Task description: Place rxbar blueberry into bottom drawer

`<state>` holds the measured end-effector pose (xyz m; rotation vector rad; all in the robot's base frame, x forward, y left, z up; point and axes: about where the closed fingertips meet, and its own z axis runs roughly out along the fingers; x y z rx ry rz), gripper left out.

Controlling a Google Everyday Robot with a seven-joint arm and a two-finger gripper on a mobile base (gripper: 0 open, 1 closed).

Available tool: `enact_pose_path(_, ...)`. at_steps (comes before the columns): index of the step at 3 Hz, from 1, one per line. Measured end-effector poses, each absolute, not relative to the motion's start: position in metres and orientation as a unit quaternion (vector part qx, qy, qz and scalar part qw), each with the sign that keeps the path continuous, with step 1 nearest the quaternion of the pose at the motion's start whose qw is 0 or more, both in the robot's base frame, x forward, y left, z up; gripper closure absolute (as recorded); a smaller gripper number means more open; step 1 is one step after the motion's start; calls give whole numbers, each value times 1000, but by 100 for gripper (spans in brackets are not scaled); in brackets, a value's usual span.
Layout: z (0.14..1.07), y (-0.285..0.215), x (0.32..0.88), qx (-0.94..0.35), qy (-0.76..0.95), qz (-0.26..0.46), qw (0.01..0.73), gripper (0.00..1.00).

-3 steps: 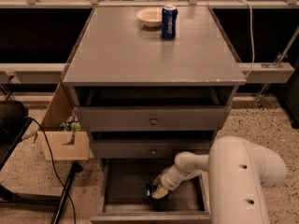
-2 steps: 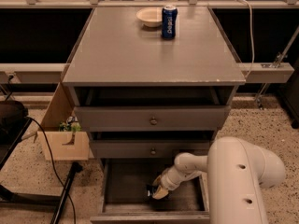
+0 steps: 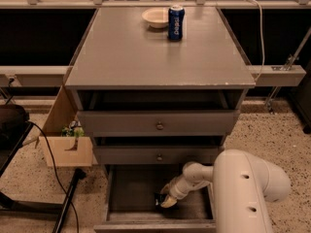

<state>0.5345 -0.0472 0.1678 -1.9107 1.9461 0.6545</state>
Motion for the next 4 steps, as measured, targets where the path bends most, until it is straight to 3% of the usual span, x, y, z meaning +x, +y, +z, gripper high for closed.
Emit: enact_pose_path(4,114,-55,537,-694,670,202,171,100)
